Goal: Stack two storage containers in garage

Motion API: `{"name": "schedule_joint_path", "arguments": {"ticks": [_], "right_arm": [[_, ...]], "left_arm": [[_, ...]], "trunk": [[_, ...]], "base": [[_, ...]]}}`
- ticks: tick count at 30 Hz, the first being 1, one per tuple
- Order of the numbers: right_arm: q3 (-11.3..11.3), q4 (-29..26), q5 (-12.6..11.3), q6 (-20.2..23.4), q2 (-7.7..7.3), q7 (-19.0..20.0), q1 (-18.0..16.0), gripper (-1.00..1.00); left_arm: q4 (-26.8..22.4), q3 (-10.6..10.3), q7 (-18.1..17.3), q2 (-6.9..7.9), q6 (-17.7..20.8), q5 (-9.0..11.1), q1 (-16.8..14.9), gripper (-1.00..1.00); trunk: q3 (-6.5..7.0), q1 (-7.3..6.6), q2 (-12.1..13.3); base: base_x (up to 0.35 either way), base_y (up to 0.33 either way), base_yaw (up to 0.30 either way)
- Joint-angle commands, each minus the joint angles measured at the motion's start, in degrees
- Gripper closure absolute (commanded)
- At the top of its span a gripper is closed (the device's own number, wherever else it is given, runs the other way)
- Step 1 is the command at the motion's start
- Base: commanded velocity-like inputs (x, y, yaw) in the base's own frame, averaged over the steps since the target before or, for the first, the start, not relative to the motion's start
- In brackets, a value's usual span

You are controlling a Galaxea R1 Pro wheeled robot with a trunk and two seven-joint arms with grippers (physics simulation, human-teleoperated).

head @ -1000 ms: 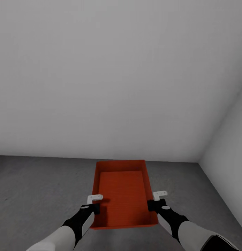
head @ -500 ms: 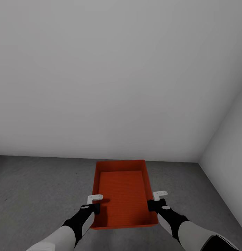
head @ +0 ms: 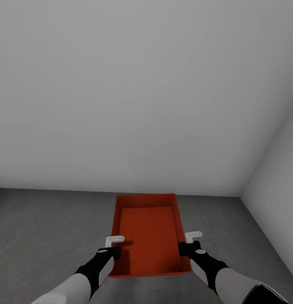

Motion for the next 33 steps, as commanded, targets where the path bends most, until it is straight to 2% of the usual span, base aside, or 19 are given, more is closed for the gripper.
{"name": "schedule_joint_path", "arguments": {"ticks": [1,25,33], "right_arm": [[-0.3,0.8,-1.0,-0.2,-0.3,-0.4,-0.1,1.0],[-0.4,0.8,-1.0,-0.2,-0.24,-0.4,-0.1,1.0],[-0.4,0.8,-1.0,-0.2,-0.26,-0.4,-0.1,1.0]], "left_arm": [[-0.4,-0.5,0.4,0.2,0.4,-1.0,0.0,1.0],[-0.4,-0.5,0.8,-0.04,0.4,-1.0,0.0,1.0],[-0.4,-0.5,0.7,-0.12,0.5,-0.9,0.0,1.0]], "trunk": [[-0.06,0.0,0.0],[-0.06,0.0,0.0],[-1.49,1.76,-3.3]], "base": [[0.0,0.0,0.0],[0.0,0.0,0.0],[0.0,0.0,0.0]]}}
